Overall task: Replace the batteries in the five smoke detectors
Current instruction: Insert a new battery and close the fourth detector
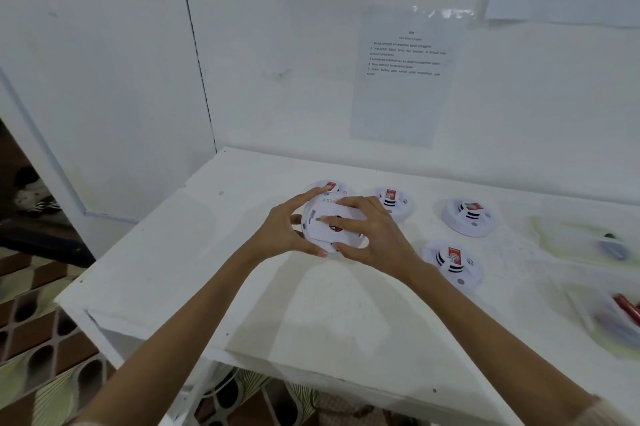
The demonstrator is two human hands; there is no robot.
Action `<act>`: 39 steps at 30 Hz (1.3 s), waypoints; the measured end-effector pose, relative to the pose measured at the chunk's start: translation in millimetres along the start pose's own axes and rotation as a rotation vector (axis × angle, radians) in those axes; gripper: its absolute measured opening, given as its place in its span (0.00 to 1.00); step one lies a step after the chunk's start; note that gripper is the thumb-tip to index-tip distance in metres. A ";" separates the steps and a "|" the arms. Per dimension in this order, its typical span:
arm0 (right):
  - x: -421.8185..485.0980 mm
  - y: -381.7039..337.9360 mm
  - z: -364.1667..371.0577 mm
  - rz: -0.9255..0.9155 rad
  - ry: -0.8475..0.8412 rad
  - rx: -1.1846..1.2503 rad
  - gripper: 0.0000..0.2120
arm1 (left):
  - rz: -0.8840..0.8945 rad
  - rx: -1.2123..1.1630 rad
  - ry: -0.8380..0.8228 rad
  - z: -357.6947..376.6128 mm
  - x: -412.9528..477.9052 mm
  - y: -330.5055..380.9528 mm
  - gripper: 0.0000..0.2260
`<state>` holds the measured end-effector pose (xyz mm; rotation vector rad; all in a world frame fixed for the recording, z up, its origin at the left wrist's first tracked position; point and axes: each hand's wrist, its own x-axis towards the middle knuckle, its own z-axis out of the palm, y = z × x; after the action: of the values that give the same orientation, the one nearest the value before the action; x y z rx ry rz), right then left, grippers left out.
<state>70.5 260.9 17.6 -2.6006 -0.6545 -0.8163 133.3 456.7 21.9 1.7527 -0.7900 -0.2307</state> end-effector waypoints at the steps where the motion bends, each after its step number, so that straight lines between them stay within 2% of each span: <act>1: -0.5 0.3 0.7 -0.017 0.010 -0.015 0.18 | -0.007 -0.001 0.003 0.0 -0.5 -1.0 0.43; 9: -0.7 3.8 4.9 -0.053 -0.001 0.037 0.16 | 0.024 0.000 0.005 0.1 -3.0 6.1 0.42; 12: 1.2 7.6 4.8 -0.099 -0.027 -0.037 0.16 | 0.021 0.013 0.009 1.0 -2.4 5.7 0.42; 19: -1.5 -0.6 5.4 -0.013 0.078 -0.036 0.15 | 0.039 0.062 0.042 2.1 2.1 4.6 0.43; 26: 3.3 11.2 -6.4 -0.023 -0.155 0.019 0.16 | -0.016 0.046 0.034 4.3 -1.6 -3.2 0.44; 31: 4.8 14.1 -4.9 -0.095 -0.086 -0.031 0.14 | -0.005 0.022 0.051 5.9 -3.3 0.6 0.43; 39: 8.1 14.9 2.3 -0.098 0.122 -0.078 0.15 | 0.090 0.045 0.125 12.3 -2.3 12.2 0.42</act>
<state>85.1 252.1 18.1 -2.5791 -0.7335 -1.0411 120.3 447.0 28.4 1.7508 -0.7860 -0.0432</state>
